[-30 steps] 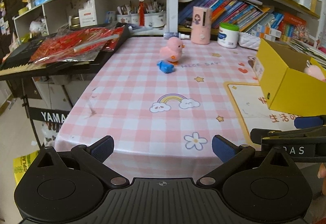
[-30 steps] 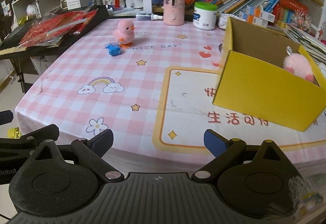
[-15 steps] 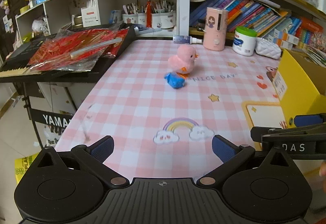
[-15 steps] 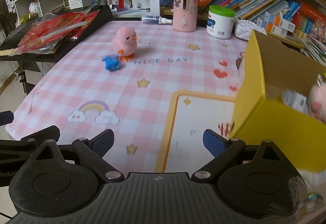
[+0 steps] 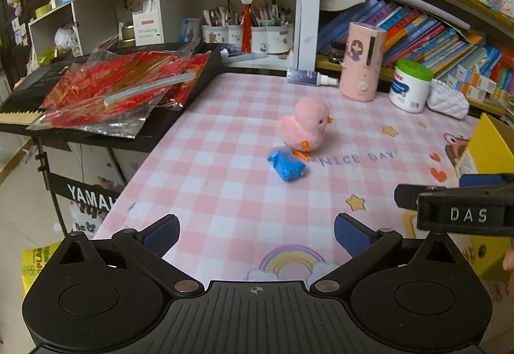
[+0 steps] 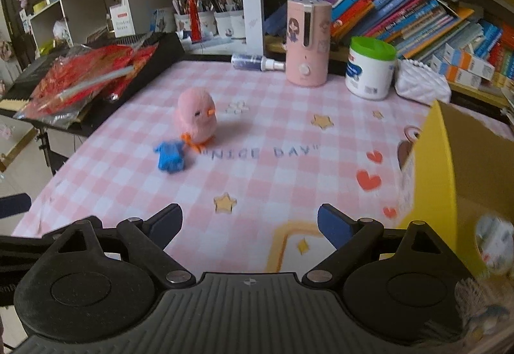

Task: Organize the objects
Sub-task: 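Withdraw both tools from the box toward the pink chick and blue toy, then grasp the pink plush chick with the right tool while the left tool grasps the blue toy, then carry the pink chick and blue toy over the yellow box with both tools, then lower the chick and blue toy into the box and open both tools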

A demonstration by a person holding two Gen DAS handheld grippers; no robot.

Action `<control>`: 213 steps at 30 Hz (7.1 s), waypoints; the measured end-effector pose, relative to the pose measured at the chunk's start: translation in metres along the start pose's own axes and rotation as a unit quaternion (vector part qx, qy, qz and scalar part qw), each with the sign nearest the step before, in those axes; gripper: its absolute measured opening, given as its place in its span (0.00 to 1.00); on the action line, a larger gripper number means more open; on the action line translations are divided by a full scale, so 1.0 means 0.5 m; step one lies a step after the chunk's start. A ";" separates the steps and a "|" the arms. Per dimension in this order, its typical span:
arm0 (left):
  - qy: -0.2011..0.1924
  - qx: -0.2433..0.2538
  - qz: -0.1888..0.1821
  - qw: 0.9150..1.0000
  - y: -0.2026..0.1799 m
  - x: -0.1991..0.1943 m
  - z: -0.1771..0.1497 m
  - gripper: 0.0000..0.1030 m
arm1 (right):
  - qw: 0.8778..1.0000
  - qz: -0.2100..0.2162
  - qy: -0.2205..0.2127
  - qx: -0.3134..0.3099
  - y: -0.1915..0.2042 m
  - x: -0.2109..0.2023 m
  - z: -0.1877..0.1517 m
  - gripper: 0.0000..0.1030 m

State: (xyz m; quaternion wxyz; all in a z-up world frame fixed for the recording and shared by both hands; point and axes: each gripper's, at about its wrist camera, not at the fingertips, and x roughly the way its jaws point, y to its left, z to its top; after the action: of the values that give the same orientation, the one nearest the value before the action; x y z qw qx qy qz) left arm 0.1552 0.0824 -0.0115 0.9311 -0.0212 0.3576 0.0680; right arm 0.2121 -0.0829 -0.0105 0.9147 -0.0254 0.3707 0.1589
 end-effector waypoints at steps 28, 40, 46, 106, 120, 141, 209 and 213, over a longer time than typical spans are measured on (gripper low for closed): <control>0.044 0.007 -0.013 0.999 -0.065 0.286 0.089 0.58 | 0.988 0.127 0.006 -0.088 0.052 0.261 0.199 0.80; 0.046 -0.002 -0.025 0.999 -0.035 0.270 0.080 0.32 | 0.983 0.147 0.042 -0.103 0.079 0.322 0.192 0.63; 0.038 -0.016 -0.023 0.999 -0.005 0.224 0.078 0.31 | 0.985 0.140 0.046 -0.085 0.080 0.342 0.188 0.50; -0.001 0.101 -0.207 0.973 -0.005 -0.276 -0.209 0.30 | 0.998 -0.044 0.009 0.036 0.045 -0.325 -0.300 0.49; 0.009 0.166 -0.275 0.947 -0.119 -0.284 -0.223 0.30 | 0.989 -0.106 0.019 0.102 -0.042 -0.391 -0.373 0.49; 0.010 0.237 -0.337 0.911 -0.307 -0.279 -0.213 0.30 | 0.968 -0.172 0.015 0.181 -0.203 -0.457 -0.420 0.49; -0.020 0.171 -0.152 0.973 -0.566 -0.075 -0.027 0.58 | 0.997 -0.080 -0.010 0.007 -0.500 -0.202 -0.141 0.54; -0.027 0.165 -0.146 0.975 -0.563 -0.085 -0.027 0.66 | 0.997 -0.079 -0.015 0.020 -0.502 -0.211 -0.144 0.56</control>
State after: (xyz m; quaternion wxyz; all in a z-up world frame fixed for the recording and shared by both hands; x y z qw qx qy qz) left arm 0.1549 -0.2020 0.0040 0.9310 0.0823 0.3319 -0.1276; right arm 0.1701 -0.3615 -0.0081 0.9304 -0.0340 0.3564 0.0788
